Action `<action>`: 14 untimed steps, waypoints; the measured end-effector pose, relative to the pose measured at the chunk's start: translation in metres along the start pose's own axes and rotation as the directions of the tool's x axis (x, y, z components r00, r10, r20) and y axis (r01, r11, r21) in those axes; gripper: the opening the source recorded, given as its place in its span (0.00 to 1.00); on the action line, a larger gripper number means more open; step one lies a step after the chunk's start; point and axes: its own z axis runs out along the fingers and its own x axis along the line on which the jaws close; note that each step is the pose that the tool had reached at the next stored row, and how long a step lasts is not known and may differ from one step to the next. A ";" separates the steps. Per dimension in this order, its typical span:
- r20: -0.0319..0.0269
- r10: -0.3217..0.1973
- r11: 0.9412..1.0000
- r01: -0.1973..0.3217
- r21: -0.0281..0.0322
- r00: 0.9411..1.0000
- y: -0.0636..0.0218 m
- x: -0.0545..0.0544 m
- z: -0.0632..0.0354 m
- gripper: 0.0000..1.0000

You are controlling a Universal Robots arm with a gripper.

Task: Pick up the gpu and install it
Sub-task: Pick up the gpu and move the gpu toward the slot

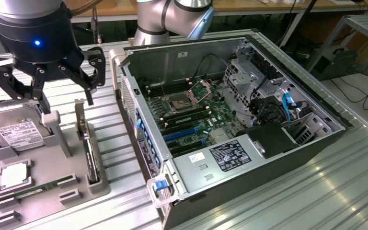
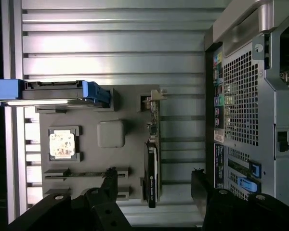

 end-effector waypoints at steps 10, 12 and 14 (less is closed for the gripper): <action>0.000 -0.002 1.000 0.002 0.000 1.000 -0.0022 0.000 0.0084 0.72; 0.000 -0.002 1.000 0.002 0.000 1.000 -0.0023 0.000 0.0095 0.72; 0.000 -0.002 1.000 0.002 0.000 1.000 -0.0024 0.000 0.0107 0.72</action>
